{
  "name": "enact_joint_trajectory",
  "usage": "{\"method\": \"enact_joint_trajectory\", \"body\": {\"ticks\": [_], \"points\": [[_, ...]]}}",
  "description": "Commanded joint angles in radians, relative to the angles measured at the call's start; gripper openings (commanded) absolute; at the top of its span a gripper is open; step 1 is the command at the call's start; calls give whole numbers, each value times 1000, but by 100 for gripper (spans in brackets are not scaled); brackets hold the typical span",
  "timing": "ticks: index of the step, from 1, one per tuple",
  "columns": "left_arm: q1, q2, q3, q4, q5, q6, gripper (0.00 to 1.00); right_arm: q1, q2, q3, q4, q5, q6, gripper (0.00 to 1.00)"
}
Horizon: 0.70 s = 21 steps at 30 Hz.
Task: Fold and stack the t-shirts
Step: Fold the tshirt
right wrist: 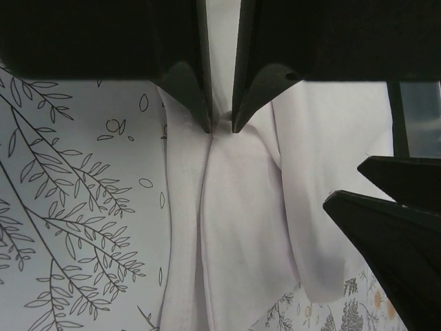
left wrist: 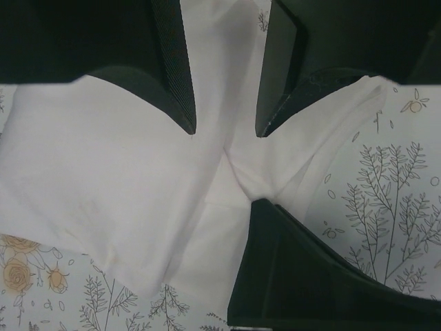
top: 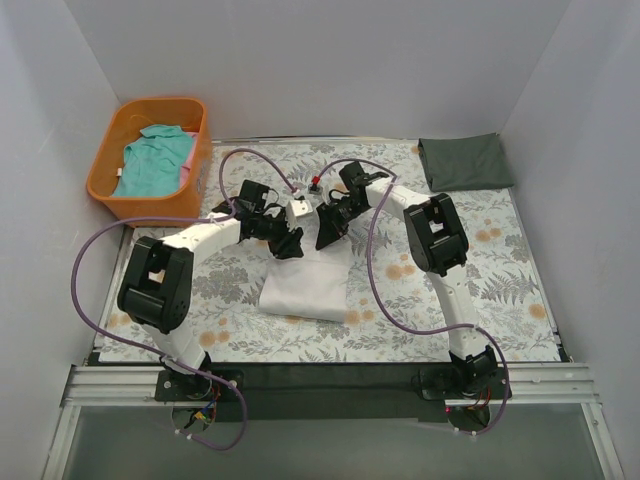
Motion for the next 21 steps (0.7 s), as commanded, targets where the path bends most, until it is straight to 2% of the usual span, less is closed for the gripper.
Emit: {"method": "enact_joint_trajectory", "body": {"ticks": [1,7,21], "points": [[-11,-7,-20,69,-17,70,39,1,-9,24,7,-33,46,21],[-45,30,-20,69,-19,139,39,1,9,-11,36,-4,64,21],[-60,68,6,-11,43,193,40,1,9,-56,53,13,75,20]]}}
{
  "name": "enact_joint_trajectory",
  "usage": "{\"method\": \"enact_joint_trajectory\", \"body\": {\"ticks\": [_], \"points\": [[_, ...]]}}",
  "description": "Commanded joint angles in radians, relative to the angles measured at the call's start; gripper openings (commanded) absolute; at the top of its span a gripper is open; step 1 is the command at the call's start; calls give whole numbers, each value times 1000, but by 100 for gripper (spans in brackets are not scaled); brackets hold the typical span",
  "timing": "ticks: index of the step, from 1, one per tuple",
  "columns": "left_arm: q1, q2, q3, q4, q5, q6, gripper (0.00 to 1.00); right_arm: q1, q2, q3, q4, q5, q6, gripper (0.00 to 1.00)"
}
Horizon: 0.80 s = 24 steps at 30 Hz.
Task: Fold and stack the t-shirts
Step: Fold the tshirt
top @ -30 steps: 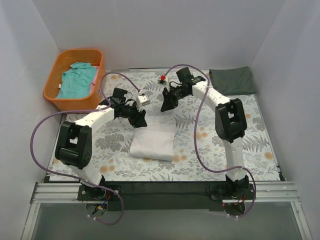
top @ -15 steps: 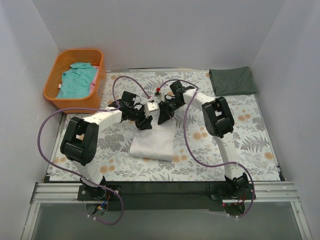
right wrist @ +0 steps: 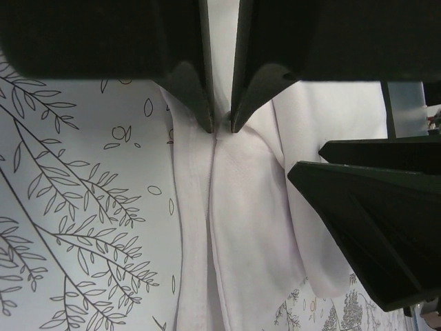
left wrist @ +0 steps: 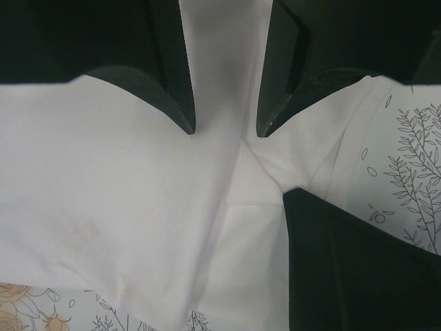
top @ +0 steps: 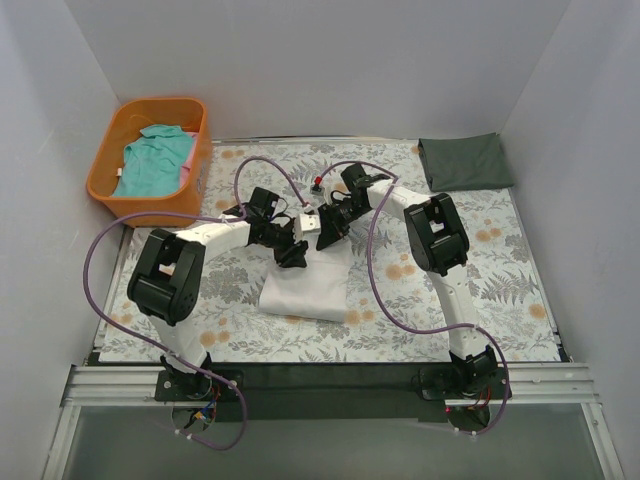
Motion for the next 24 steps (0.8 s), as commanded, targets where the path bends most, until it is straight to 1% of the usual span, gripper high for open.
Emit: {"method": "enact_joint_trajectory", "body": {"ticks": [1,5,6,8,9,10,11,18,24], "points": [[-15,3,20,-19,30,36,39,1,-2,-26,12,18,-4,19],[-18,26,41,-20,27,27,28,-1,3,-29,10,10,-4,19],[-19,31,46,-20,27,24,21,-1,6,-29,12,7,-4,19],[-24,36,60,-20,25,24,13,-1,9,-32,12,6,-4,18],[-24,34,61,-20,19,24,5,-1,12,-32,12,4,-4,18],[-25,28,66,-21,19,21,2,-1,13,-32,12,4,-5,18],[-25,22,69,-21,19,18,0,-1,15,-32,12,6,-7,18],[-24,-68,90,-16,8,-23,0,1,21,-49,12,6,-22,17],[-18,-92,66,48,-48,-31,0,1,32,-48,12,7,-32,17]]}}
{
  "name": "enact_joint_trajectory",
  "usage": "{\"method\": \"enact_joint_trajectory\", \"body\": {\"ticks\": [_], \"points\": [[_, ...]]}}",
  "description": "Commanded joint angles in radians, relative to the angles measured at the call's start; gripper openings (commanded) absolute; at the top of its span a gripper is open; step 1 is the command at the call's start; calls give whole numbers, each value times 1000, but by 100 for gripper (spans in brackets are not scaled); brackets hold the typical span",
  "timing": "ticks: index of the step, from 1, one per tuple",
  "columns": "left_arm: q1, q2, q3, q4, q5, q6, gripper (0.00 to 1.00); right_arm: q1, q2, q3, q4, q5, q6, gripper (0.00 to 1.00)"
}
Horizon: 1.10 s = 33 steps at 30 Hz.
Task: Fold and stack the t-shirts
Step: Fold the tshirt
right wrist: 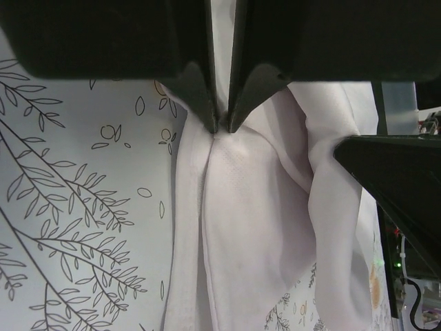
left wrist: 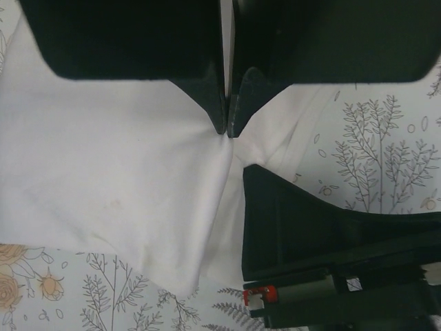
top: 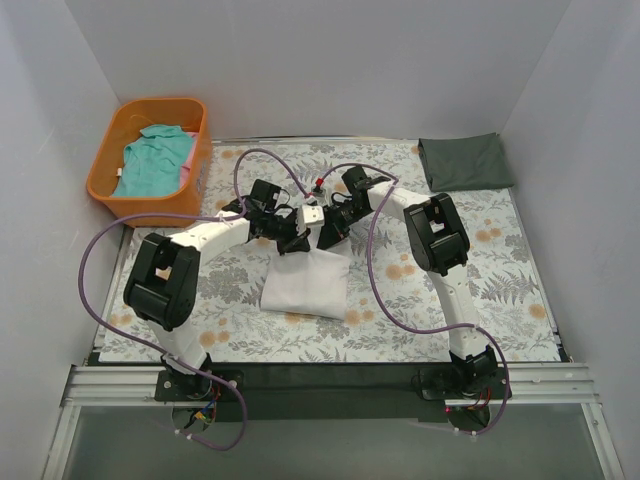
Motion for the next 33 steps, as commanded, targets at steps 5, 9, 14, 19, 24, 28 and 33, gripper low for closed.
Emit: {"method": "enact_joint_trajectory", "body": {"ticks": [5,9,14,19,24,28,33], "points": [[9,-9,19,146,-47,-30,0,3,27,-15,-13,37,-32,17],[7,58,27,176,-65,-33,0,0,12,-6,-16,37,-27,17],[7,75,-7,182,-45,-4,0,-38,-13,80,-19,78,0,18],[7,83,-25,188,-53,5,0,-57,-34,145,-21,86,23,21],[7,85,-24,189,-53,15,0,-55,5,142,-22,43,48,20],[7,77,-21,189,-58,13,0,-54,35,107,-21,26,45,19],[6,49,-16,189,-64,10,0,-45,62,79,-21,11,30,17]]}}
